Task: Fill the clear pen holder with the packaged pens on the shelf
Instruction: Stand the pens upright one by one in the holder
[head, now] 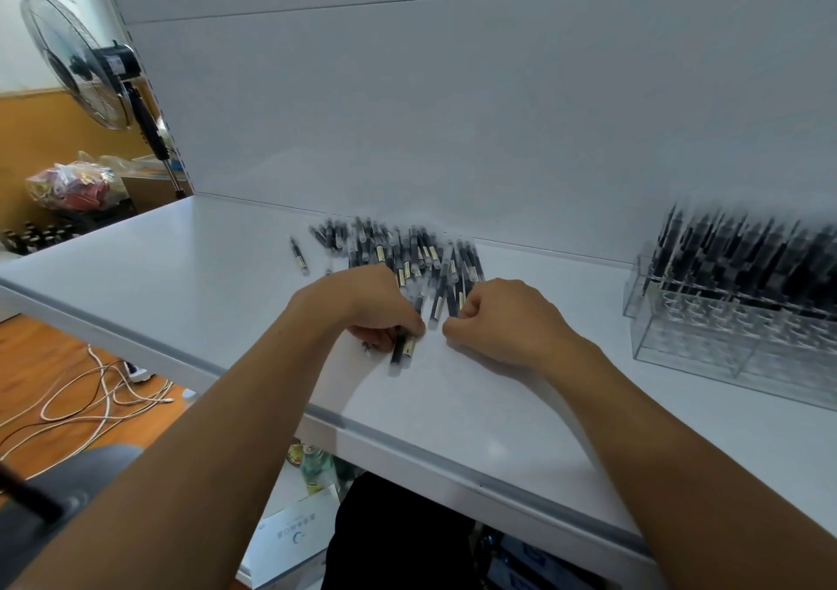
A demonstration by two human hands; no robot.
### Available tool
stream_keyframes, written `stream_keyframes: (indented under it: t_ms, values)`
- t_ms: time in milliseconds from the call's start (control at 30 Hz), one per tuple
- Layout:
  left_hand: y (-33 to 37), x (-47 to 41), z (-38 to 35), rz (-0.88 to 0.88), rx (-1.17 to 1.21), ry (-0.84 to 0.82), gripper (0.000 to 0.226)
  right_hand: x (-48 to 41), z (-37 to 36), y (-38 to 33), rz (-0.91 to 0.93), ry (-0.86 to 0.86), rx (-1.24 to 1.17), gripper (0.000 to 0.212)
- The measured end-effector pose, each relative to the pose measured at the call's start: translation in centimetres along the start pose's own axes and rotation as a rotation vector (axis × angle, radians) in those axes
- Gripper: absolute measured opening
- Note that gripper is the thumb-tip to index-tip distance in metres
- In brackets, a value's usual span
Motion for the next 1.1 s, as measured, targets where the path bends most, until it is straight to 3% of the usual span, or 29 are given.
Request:
stream_keyframes:
  t_ms: [167,333,567,733,900,1100]
  values:
    - [-0.1,0.3,0.0,0.032,0.072,-0.028,0.024,0.3,0.1,1.0,-0.072,-0.078,-0.205,0.027]
    - [-0.4,0.7,0.4,0.023,0.078,-0.006,0.023,1.1,0.4,2.5,-0.184,-0.147,-0.562,0.020]
    - [-0.2,1.9,0.9,-0.007,0.120,0.021,0.019,2.2,0.6,3.9,-0.249,-0.216,-0.626,0.010]
    - [-0.7,3.2,1.6,-0.049,0.265,0.055,0.018,3.5,0.9,4.9,-0.290,-0.202,-0.726,0.022]
    - [0.4,4.0,2.1,-0.153,0.464,0.084,0.020,4.5,1.9,5.1,-0.261,-0.165,-0.821,0.015]
    - [5.4,5.3,1.1,-0.431,0.768,0.109,0.012,6.1,4.9,6.1,-0.150,-0.032,-0.896,0.015]
Point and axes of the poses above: each hand's wrist, its own x-axis away from the middle knuckle, its own z-axis out of the back of the hand, y = z × x, the point moved 9 cm from there along -x, towards the middle knuckle, and after that the axes turned 7 degrees about x, right-handed, at the moved point
